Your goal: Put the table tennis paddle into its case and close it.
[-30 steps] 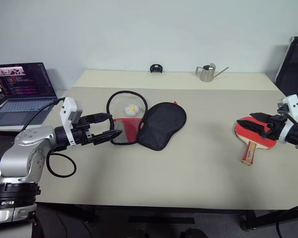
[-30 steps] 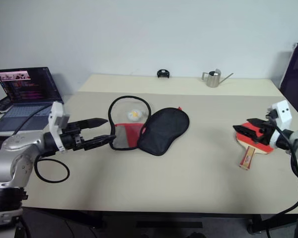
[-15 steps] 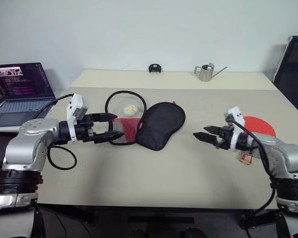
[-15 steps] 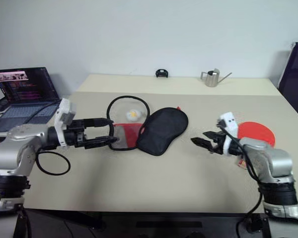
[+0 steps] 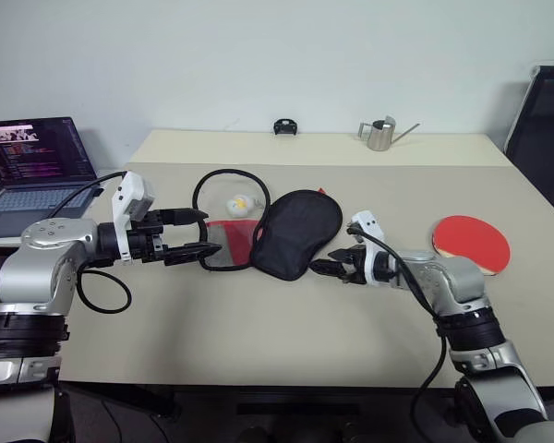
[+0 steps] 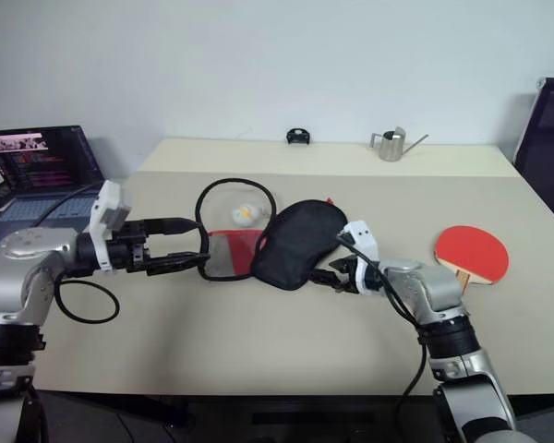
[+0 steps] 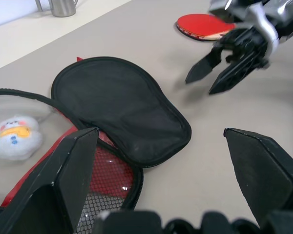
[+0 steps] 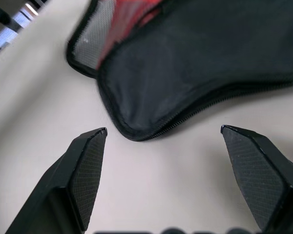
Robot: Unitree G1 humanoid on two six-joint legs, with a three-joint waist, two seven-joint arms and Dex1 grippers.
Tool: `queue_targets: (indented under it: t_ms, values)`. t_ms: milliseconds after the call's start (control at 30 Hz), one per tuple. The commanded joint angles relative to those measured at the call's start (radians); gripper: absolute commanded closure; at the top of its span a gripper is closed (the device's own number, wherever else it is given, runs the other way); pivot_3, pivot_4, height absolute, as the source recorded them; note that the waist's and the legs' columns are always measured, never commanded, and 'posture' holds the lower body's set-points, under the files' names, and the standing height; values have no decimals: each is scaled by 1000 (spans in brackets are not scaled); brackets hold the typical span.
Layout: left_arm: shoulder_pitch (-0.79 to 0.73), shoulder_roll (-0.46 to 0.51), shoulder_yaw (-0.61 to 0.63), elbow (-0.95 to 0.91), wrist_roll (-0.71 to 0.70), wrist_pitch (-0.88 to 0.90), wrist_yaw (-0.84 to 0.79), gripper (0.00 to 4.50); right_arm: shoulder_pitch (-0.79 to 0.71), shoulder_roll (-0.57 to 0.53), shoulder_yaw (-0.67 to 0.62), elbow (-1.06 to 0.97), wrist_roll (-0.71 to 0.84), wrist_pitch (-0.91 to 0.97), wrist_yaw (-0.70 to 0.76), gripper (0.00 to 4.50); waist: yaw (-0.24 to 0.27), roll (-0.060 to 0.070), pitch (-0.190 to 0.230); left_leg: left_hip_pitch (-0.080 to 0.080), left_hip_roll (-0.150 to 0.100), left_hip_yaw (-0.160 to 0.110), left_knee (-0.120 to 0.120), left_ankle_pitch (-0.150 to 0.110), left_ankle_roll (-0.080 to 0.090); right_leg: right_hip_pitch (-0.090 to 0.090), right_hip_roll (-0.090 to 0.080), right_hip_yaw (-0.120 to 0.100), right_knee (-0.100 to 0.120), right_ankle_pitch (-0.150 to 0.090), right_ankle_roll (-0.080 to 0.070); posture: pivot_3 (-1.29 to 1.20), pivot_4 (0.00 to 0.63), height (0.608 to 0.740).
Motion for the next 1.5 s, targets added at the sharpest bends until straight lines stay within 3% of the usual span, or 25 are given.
queue_targets:
  t_ms: [33, 367, 633, 733, 1033, 1500]
  values:
    - [0, 18, 36, -24, -8, -9, 1, 0, -45, 37, 13, 42, -40, -50, -21, 427, -1, 0, 0, 0, 0, 0, 0, 0, 0, 0, 0, 0, 0, 0, 0, 0, 150, 740]
    - [-8, 12, 29, -14, -3, -15, 5, 0, -143, 161, 52, 295, -167, -200, -43, 427, -3, 0, 0, -2, 0, 1, 0, 0, 0, -4, 0, 1, 1, 0, 0, 0, 150, 740]
    - [-11, 11, 28, -6, 5, -26, 8, 0, -173, 234, 45, 356, -205, -247, -45, 427, -5, 0, 0, -3, 0, 0, 0, 0, -1, -5, 1, 2, 1, 0, 0, 0, 150, 740]
    - [-4, 10, 29, -10, 8, -31, 11, 0, -170, 241, 39, 350, -210, -243, -48, 1065, -5, 0, 0, -3, 0, 0, 0, 0, -1, -5, 1, 1, 1, 0, 0, 0, 150, 740]
    - [6, 3, 22, -17, 10, -38, 12, 0, -173, 234, -48, 307, -169, -145, -66, 4355, -5, 0, 0, -4, 0, 0, 0, 0, -1, -7, 1, 2, 2, 0, 0, 0, 150, 740]
    - [-1, -43, -24, -90, -9, -13, -5, 0, -85, 44, -70, 98, -91, 117, 8, 4452, -3, 0, 0, -6, 0, 1, 0, 0, -1, -8, 1, 2, 2, 0, 0, 0, 150, 740]
